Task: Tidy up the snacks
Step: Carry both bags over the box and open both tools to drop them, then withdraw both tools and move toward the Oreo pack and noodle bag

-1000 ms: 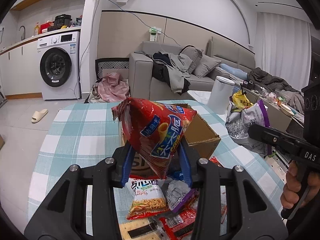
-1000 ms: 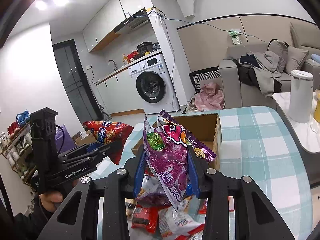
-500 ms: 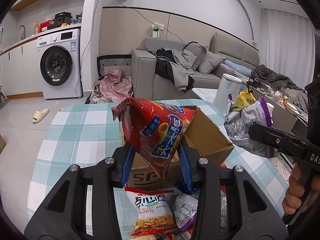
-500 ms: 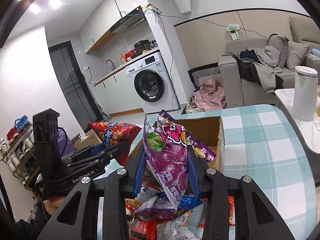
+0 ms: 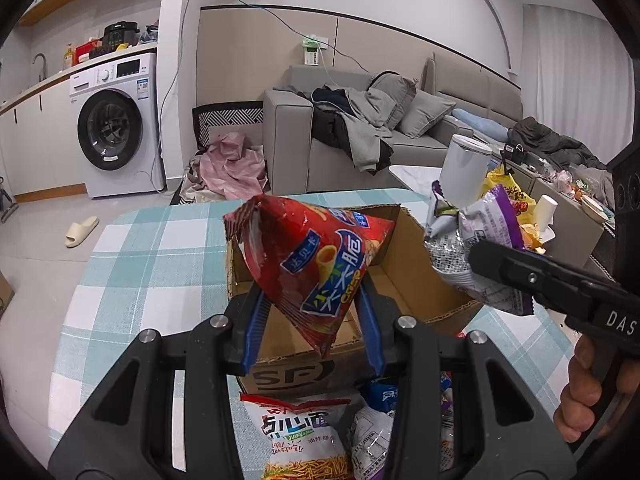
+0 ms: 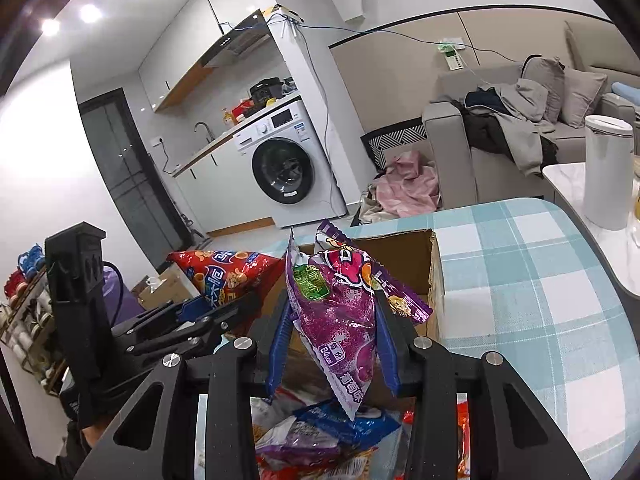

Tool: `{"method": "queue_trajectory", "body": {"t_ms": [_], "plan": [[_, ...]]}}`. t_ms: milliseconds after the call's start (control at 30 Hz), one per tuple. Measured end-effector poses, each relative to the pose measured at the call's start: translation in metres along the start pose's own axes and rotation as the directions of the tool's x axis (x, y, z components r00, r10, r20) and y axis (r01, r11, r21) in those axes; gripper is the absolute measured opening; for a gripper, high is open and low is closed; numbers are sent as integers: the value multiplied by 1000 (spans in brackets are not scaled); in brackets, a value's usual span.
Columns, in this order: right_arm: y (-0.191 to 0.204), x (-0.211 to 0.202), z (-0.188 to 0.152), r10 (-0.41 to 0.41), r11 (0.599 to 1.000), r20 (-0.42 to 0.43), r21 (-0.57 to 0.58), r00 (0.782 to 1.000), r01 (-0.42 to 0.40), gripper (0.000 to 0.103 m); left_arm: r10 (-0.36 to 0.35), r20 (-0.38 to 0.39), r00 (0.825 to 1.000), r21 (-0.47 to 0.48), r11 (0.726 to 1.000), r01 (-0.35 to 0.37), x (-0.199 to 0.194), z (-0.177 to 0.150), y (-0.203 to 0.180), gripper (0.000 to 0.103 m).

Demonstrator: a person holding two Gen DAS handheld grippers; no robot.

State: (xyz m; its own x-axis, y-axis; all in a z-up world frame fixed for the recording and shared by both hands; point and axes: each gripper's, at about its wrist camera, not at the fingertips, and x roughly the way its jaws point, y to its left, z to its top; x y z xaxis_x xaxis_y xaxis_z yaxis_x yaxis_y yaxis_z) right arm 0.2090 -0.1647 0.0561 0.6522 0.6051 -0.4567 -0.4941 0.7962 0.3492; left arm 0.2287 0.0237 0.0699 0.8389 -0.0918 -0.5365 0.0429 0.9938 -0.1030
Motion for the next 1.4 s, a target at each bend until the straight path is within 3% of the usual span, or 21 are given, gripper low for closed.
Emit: {"method": "queue_trajectory", "body": {"t_ms": [600,800,833,900,967,1000,1033,1067,1133,1233,1400], "plan": [[-8,37,2,-41,999,-48,-5,998,41,39,13,-24,1000,9,1000,-13,19,-6,4,37],[-10,31,5,-54,999,-21,-11,998,53,52,18,-22,1000,11,1000,-18,10,-10,6,39],[-10,29,6,-58,998,-18,-11,998,58,55,18,-26,999,12,1000,-18,8,-11,7,42],[-11,24,6,-70,997,-14,-22,997,69,77,26,-29,999,15,1000,-26,3,-14,8,51],[-10,17,3,-72,997,-10,-37,997,72,88,37,-23,999,20,999,-36,-5,-18,10,71],[-11,13,1,-73,996,-10,-46,997,73,96,44,-18,999,24,999,-44,-9,-20,11,77],[-11,9,-1,-79,995,-16,-56,997,78,99,54,-10,998,27,998,-54,-14,-22,12,84],[-12,5,-4,-83,995,-20,-62,996,81,102,60,1,998,26,998,-60,-20,-25,14,84],[-14,-2,-12,-93,994,-32,-66,995,91,102,52,3,999,22,998,-52,-32,-29,18,88],[-18,-10,-21,-111,991,-45,-76,993,107,102,57,4,998,6,998,-57,-46,-37,23,103],[-22,-22,-32,-131,990,-75,-68,989,126,103,71,13,997,-1,998,-71,-67,-49,27,103]]}}
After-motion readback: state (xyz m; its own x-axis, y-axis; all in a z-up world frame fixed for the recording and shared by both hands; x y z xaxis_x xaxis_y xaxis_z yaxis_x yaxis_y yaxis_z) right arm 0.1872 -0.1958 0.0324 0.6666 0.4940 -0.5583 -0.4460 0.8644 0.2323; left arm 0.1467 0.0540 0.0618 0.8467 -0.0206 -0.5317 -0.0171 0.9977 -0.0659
